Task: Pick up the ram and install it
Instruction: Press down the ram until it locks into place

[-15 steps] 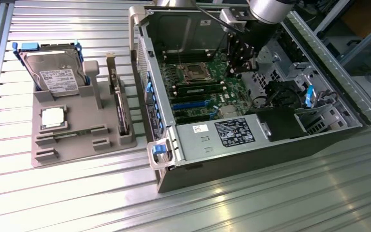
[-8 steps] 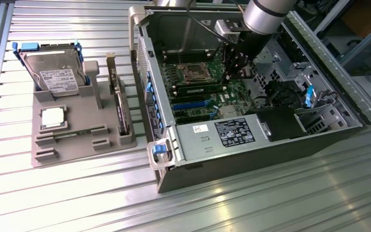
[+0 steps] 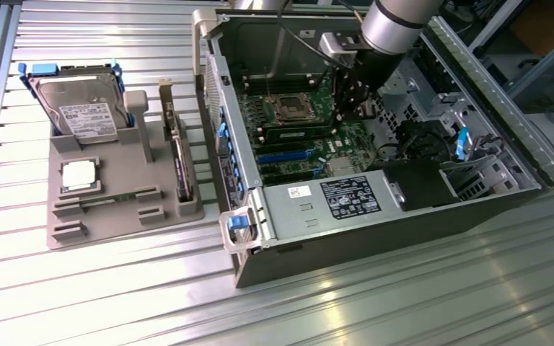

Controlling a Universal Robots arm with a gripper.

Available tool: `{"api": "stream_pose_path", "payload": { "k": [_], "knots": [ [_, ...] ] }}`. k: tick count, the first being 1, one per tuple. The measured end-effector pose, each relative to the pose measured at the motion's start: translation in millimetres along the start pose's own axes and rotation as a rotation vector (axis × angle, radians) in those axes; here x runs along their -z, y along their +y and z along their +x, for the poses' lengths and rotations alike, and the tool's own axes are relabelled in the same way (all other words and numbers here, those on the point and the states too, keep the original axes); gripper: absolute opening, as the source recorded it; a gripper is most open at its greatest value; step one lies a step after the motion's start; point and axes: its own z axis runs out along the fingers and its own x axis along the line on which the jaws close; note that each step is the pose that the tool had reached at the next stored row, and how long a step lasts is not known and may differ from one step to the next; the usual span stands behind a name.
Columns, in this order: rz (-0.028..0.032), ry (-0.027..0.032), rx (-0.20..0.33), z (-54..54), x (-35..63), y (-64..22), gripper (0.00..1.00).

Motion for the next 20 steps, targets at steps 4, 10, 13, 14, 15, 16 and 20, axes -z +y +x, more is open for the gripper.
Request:
{"api": "stream_pose_path", "payload": {
  "k": [4, 10, 13, 14, 15, 16, 20],
  "knots": [
    [0.0027, 0.0016, 0.000, -0.1, 4.7, 17.8, 0.10],
    [0.0072, 0.0017, 0.000, -0.2, 1.9, 65.8, 0.10],
    [0.0088, 0.0017, 0.000, -0.2, 0.6, 86.9, 0.10],
    [0.0089, 0.0017, 0.000, 0.0, 0.3, 91.4, 0.10],
    [0.0091, 0.0017, 0.000, 0.2, -0.1, 97.6, 0.10],
    [0.0093, 0.0017, 0.000, 1.0, -0.9, 108.6, 0.10],
    [0.0092, 0.0017, 0.000, 3.9, -5.7, 114.4, 0.10]
  ]
}}
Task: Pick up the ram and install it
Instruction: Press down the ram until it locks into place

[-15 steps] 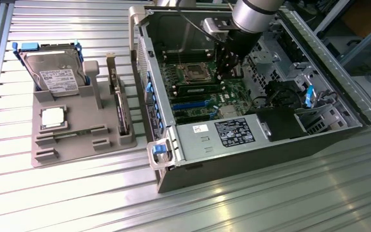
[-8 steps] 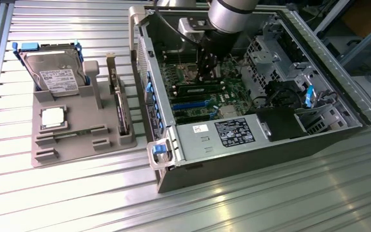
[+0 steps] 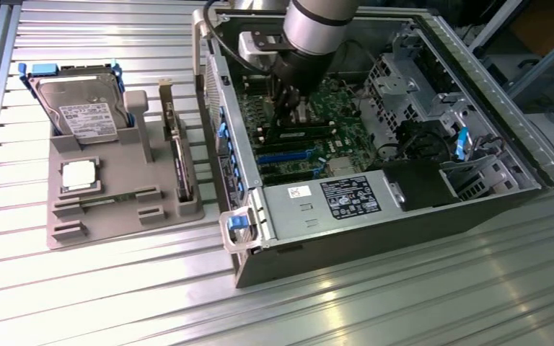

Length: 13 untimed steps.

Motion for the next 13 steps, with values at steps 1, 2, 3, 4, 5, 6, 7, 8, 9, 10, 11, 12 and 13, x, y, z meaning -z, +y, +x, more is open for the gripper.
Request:
{"api": "stream_pose_path", "payload": {
  "k": [1, 2, 3, 4, 5, 6, 7, 8, 9, 10, 11, 12, 13],
  "knots": [
    [0.0000, 0.0000, 0.000, 0.1, -1.4, 0.4, 0.10],
    [-0.0001, 0.0001, 0.000, 0.3, -3.1, 0.8, 0.10],
    [-0.0001, 0.0001, 0.000, 0.3, -4.4, 0.9, 0.10],
    [-0.0001, 0.0001, 0.000, 0.4, -5.9, 0.9, 0.10],
    [-0.0002, 0.0004, 0.000, 0.5, -8.3, 0.9, 0.10],
    [-0.0005, 0.0009, 0.000, 0.5, -10.2, 0.8, 0.10],
    [-0.0005, 0.0010, 0.000, 0.6, -11.7, 0.7, 0.10],
    [-0.0004, 0.0007, 0.000, 0.5, -13.5, 0.6, 0.10],
    [0.0001, -0.0001, 0.001, 0.3, -12.0, 0.6, 0.10],
    [0.0007, -0.0008, 0.002, 0.2, -2.1, 0.8, 0.10],
    [0.0001, 0.0001, 0.002, 0.3, 6.8, 0.9, 0.10],
    [0.0001, 0.0002, 0.002, 0.2, 8.6, -2.3, 0.10],
    [-0.0002, 0.0004, 0.002, 0.3, 9.1, -9.3, 0.10]
  ]
}}
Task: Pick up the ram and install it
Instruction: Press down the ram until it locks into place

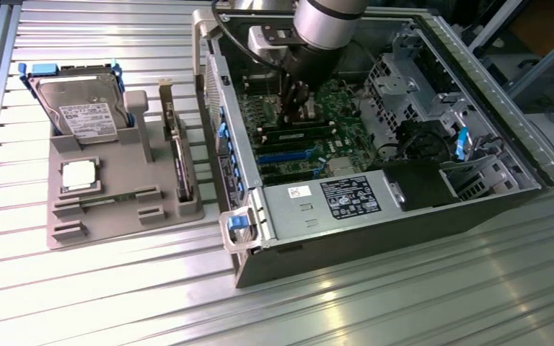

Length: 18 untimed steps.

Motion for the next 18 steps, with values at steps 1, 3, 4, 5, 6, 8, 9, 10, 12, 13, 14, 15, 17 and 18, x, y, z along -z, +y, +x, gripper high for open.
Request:
{"api": "stream_pose_path", "payload": {
  "k": [1, 3, 4, 5, 6, 8, 9, 10, 12, 13, 14, 15, 17, 18],
  "knots": [
    [-0.0003, 0.0000, 0.000, 0.0, 0.3, -7.1, 0.10],
    [-0.0008, 0.0000, 0.000, 0.1, 0.9, -17.5, 0.10],
    [-0.0012, 0.0000, 0.000, 0.1, 1.3, -24.7, 0.10],
    [-0.0016, 0.0002, 0.000, 0.1, 1.6, -30.2, 0.10],
    [-0.0021, 0.0004, 0.000, 0.0, 1.8, -35.9, 0.10],
    [-0.0031, 0.0010, 0.000, 0.0, 2.4, -47.0, 0.10],
    [-0.0041, 0.0014, 0.000, -0.1, 2.9, -57.9, 0.10],
    [-0.0053, 0.0019, 0.000, -0.2, 3.7, -73.1, 0.10],
    [-0.0062, 0.0022, 0.000, -0.3, 4.3, -84.2, 0.10],
    [-0.0066, 0.0023, 0.000, -0.3, 4.7, -92.1, 0.10],
    [-0.0071, 0.0025, 0.000, -0.4, 5.0, -99.5, 0.10],
    [-0.0077, 0.0027, 0.000, -0.4, 5.5, -108.0, 0.10],
    [-0.0081, 0.0030, 0.000, -0.4, 5.9, -117.1, 0.10],
    [-0.0083, 0.0030, 0.000, -0.3, 6.4, -126.4, 0.10]
  ]
}}
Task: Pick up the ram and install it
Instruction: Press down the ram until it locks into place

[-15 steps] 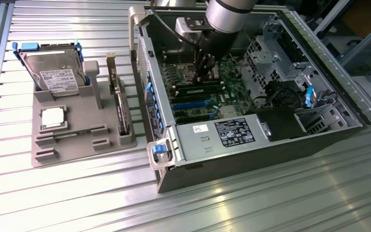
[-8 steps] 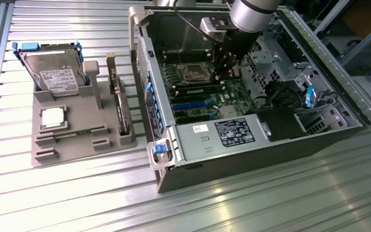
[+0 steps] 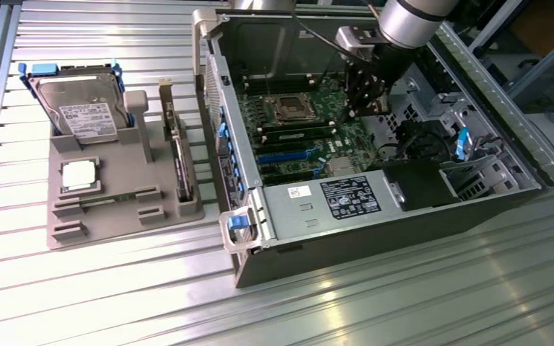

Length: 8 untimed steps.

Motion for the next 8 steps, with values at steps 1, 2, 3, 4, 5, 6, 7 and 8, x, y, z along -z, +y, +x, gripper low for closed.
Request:
{"api": "stream_pose_path", "payload": {
  "k": [1, 2, 3, 4, 5, 6, 7, 8],
  "knots": [
    [-0.0001, 0.0001, 0.000, 0.0, 1.0, -6.3, 0.10],
    [-0.0001, 0.0002, 0.000, 0.0, 2.9, -9.9, 0.10],
    [-0.0001, 0.0001, 0.000, 0.0, 7.2, -12.3, 0.10],
    [-0.0001, 0.0000, 0.000, 0.0, 14.2, -14.2, 0.10],
    [-0.0001, 0.0000, 0.000, 0.0, 20.3, -14.2, 0.10],
    [0.0000, 0.0000, 0.000, 0.0, 29.5, -14.8, 0.10],
    [-0.0001, 0.0000, 0.000, 0.0, 38.1, -14.6, 0.10],
    [0.0000, 0.0000, 0.000, 0.0, 40.2, -14.5, 0.10]
  ]
}}
